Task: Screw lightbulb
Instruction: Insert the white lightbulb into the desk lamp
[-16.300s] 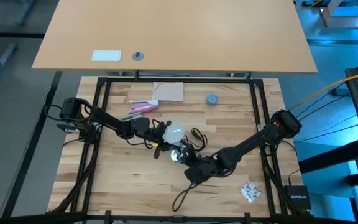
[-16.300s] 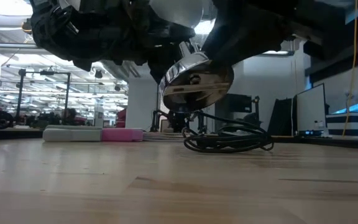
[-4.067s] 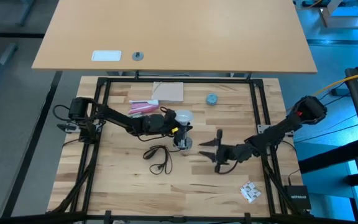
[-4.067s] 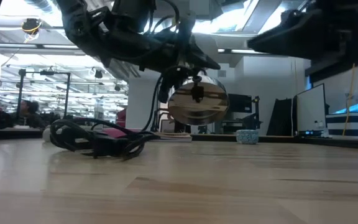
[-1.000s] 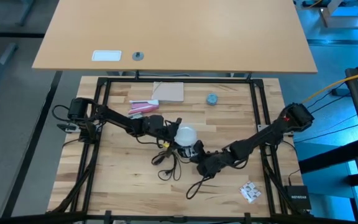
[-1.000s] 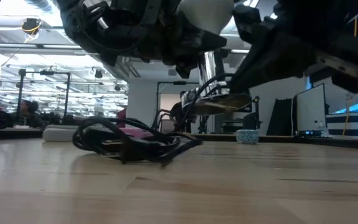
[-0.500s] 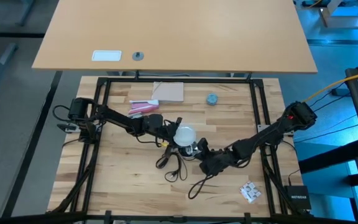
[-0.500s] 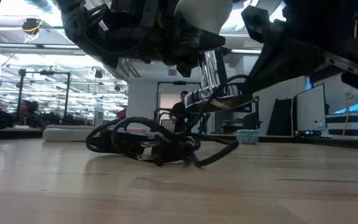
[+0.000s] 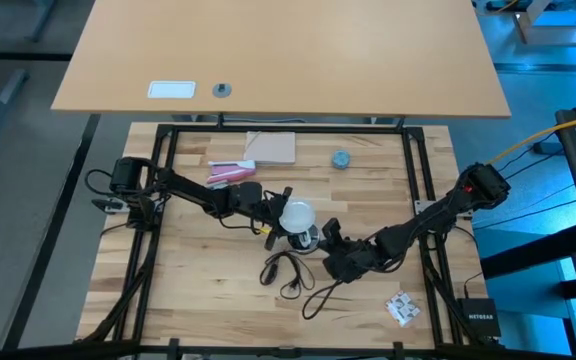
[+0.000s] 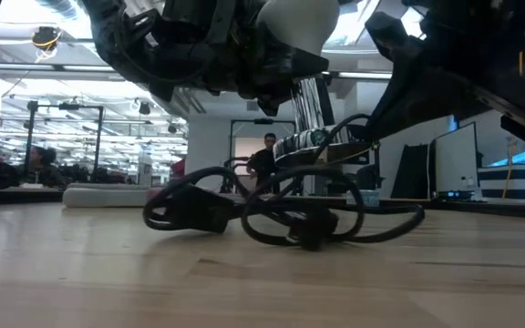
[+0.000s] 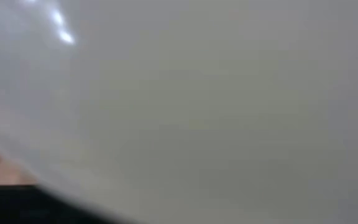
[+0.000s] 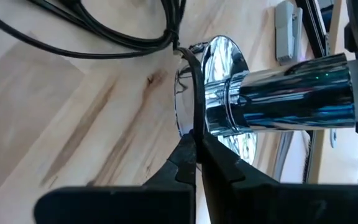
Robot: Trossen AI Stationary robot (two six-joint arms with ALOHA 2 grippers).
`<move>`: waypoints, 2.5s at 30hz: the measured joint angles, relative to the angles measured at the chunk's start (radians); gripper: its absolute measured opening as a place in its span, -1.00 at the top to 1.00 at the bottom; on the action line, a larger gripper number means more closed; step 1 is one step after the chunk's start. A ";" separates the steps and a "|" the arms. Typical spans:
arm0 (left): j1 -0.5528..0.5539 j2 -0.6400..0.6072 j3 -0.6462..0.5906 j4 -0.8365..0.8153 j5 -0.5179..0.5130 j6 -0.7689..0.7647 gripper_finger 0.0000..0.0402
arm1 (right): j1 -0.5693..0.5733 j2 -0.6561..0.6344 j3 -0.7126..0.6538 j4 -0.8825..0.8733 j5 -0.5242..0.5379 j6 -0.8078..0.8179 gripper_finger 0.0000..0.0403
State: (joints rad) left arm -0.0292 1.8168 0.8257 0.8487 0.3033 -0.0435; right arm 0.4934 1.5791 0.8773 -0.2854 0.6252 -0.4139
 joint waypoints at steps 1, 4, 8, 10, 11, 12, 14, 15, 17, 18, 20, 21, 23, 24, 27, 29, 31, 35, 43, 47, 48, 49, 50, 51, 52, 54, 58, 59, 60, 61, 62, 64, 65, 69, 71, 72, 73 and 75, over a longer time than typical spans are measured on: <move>0.000 0.000 0.000 0.000 0.000 0.000 0.30 | 0.000 0.000 0.000 -0.003 0.005 0.004 0.96; 0.000 0.000 0.000 0.001 -0.002 0.001 0.30 | 0.000 0.000 0.001 -0.029 0.022 0.041 0.96; 0.000 0.000 0.000 0.001 -0.006 0.003 0.30 | -0.001 0.000 0.002 -0.108 0.040 0.118 0.96; -0.001 0.000 0.000 0.002 -0.006 0.003 0.30 | -0.001 0.000 0.002 -0.128 0.046 0.130 0.96; -0.001 0.000 0.000 0.005 -0.006 0.003 0.30 | -0.001 0.000 0.001 -0.133 0.048 0.130 0.96; -0.001 0.000 0.000 0.007 -0.006 0.003 0.30 | -0.002 0.000 0.001 -0.133 0.051 0.131 0.96; -0.001 0.000 0.000 0.011 -0.006 0.003 0.30 | -0.003 0.000 0.001 -0.135 0.063 0.132 0.96; -0.001 0.000 0.000 0.013 -0.006 0.003 0.30 | -0.003 0.000 0.001 -0.138 0.070 0.138 0.96; -0.002 0.000 0.000 0.016 -0.006 0.003 0.30 | -0.010 0.000 0.000 -0.151 0.090 0.163 0.96; -0.002 0.000 0.000 0.016 -0.007 0.003 0.30 | -0.015 0.000 0.001 -0.157 0.091 0.179 0.96; -0.002 0.000 -0.001 0.014 -0.003 -0.001 0.30 | -0.028 0.000 0.000 -0.179 0.094 0.206 0.96; -0.002 0.000 -0.003 0.003 0.051 -0.025 0.30 | -0.031 0.000 -0.002 -0.211 0.119 0.212 0.96; -0.015 0.002 -0.006 -0.004 0.121 -0.024 0.30 | -0.049 0.004 -0.013 -0.247 0.153 0.215 0.96; -0.019 0.003 -0.006 -0.004 0.164 -0.024 0.30 | -0.052 0.005 -0.009 -0.237 0.173 0.235 0.97; -0.025 0.001 -0.003 0.018 0.163 -0.023 0.30 | -0.073 -0.002 -0.005 -0.263 0.172 0.293 0.99; -0.025 0.001 -0.003 0.017 0.133 -0.018 0.30 | -0.087 0.003 -0.006 -0.261 0.142 0.296 0.98; -0.028 0.001 -0.003 0.016 0.132 -0.019 0.30 | -0.098 0.001 -0.005 -0.257 0.141 0.282 0.98; -0.026 0.001 -0.003 0.019 0.134 -0.014 0.30 | -0.095 0.002 -0.005 -0.274 0.091 0.273 0.99; 0.003 0.001 -0.002 0.003 0.013 -0.033 0.30 | -0.096 0.002 -0.004 -0.259 -0.139 0.247 0.97; 0.028 0.001 -0.001 -0.072 -0.061 -0.061 0.30 | -0.095 0.002 -0.004 -0.236 -0.229 0.270 0.97; 0.032 0.001 -0.001 -0.100 -0.082 -0.064 0.30 | -0.095 0.002 -0.003 -0.222 -0.234 0.282 0.97; 0.035 0.001 -0.001 -0.131 -0.103 -0.066 0.30 | -0.095 0.002 -0.003 -0.206 -0.235 0.298 0.97; 0.037 0.001 -0.001 -0.162 -0.122 -0.067 0.30 | -0.095 0.002 -0.003 -0.186 -0.235 0.308 0.97; 0.038 0.001 -0.001 -0.190 -0.143 -0.067 0.30 | -0.095 0.002 -0.003 -0.162 -0.235 0.312 0.97; 0.037 0.001 -0.001 -0.214 -0.162 -0.067 0.30 | -0.095 0.002 -0.003 -0.131 -0.235 0.313 0.97; 0.037 0.001 -0.001 -0.239 -0.191 -0.056 0.30 | -0.095 0.002 -0.002 -0.073 -0.234 0.313 0.96; 0.034 0.000 0.000 -0.241 -0.208 0.011 0.30 | -0.095 0.002 -0.002 0.032 -0.234 0.312 0.89; 0.032 0.000 0.000 -0.238 -0.216 0.038 0.30 | -0.095 0.002 -0.002 0.048 -0.234 0.312 0.85; 0.031 0.000 0.000 -0.233 -0.228 0.066 0.30 | -0.095 0.002 -0.002 0.062 -0.234 0.312 0.81; 0.031 0.000 0.000 -0.230 -0.245 0.088 0.30 | -0.095 0.002 -0.002 0.069 -0.234 0.309 0.75; 0.030 0.000 0.000 -0.229 -0.259 0.104 0.30 | -0.095 0.002 -0.002 0.071 -0.234 0.307 0.70; 0.031 0.000 0.000 -0.231 -0.281 0.109 0.30 | -0.095 0.003 -0.002 0.073 -0.234 0.305 0.59; 0.032 0.000 0.000 -0.235 -0.285 0.105 0.29 | -0.095 0.003 -0.002 0.072 -0.233 0.305 0.55; 0.034 0.000 0.000 -0.242 -0.288 0.077 0.22 | -0.095 0.008 -0.002 0.079 -0.192 0.305 0.42; 0.033 0.000 0.000 -0.242 -0.288 0.063 0.19 | -0.095 0.014 -0.002 0.082 -0.172 0.304 0.40; 0.033 0.000 0.000 -0.242 -0.288 0.056 0.19 | -0.097 0.020 -0.001 0.094 -0.170 0.304 0.39; 0.031 0.000 0.000 -0.241 -0.288 0.051 0.19 | -0.101 0.027 -0.001 0.102 -0.172 0.300 0.39; 0.031 0.000 0.000 -0.236 -0.288 0.042 0.21 | -0.102 0.050 -0.001 0.134 -0.190 0.285 0.40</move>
State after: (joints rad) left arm 0.0017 1.8168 0.8257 0.6125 0.0154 -0.0011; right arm 0.3912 1.6290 0.8764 -0.1513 0.4349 -0.1284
